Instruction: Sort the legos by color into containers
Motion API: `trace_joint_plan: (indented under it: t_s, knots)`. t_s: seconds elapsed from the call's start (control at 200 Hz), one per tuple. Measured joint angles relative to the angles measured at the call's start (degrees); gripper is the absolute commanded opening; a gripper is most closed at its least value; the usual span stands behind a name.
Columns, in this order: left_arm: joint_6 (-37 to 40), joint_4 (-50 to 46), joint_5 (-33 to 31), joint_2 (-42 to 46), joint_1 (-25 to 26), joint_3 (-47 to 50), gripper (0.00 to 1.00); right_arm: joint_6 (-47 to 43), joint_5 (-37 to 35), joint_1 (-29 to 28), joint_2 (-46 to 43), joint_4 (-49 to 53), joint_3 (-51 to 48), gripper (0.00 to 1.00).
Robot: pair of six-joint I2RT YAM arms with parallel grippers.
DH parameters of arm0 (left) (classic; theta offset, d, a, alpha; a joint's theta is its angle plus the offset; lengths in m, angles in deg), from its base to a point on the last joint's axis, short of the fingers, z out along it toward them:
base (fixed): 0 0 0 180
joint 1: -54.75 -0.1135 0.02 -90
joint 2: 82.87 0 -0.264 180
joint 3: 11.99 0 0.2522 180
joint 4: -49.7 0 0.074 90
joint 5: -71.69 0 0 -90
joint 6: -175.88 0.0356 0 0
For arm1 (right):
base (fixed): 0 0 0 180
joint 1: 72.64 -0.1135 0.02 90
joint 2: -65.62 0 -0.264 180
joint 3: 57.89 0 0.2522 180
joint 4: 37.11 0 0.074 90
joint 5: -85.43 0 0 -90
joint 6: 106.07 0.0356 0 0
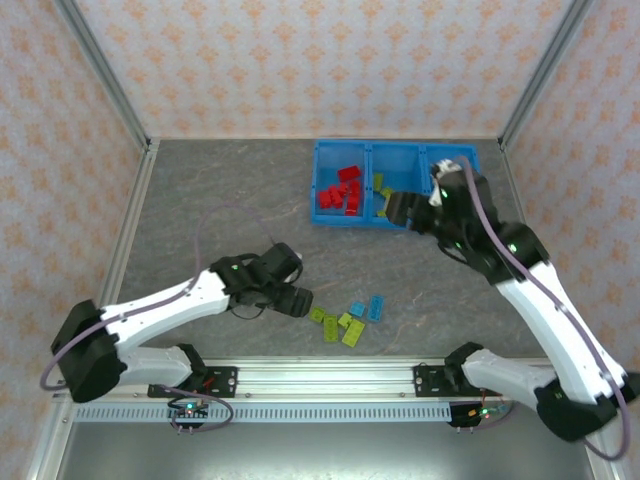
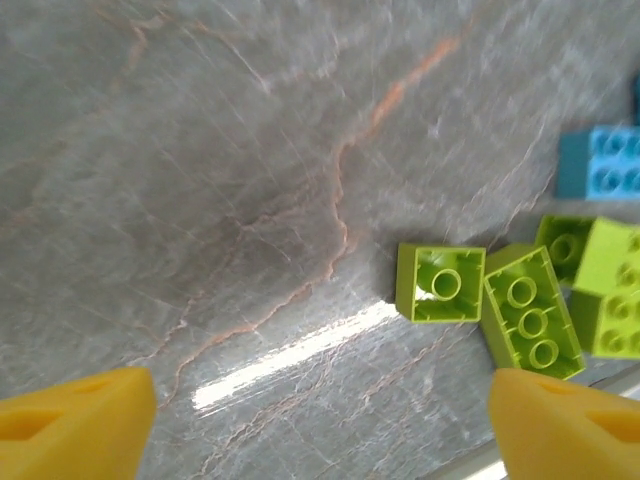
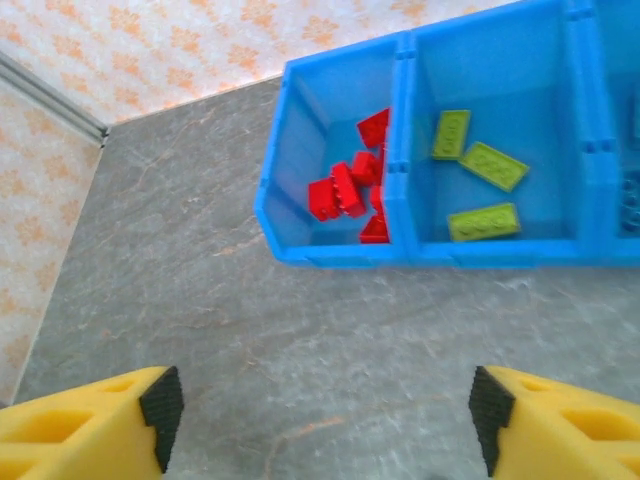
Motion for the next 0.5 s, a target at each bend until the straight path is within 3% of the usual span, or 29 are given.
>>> trace_joint_plan:
  t_s: [0.175, 0.5]
  knots:
    - [0.74, 0.07, 1.70, -9.49, 3.21, -3.41, 0.75, 1.92, -2.43, -0.02, -4.68, 2.91, -3.85, 0.94]
    - [1.95, 0.28, 5.68, -18.25, 3.82, -6.01, 0.57, 2.14, -2.95, -0.02, 3.17, 3.10, -3.15, 0.96]
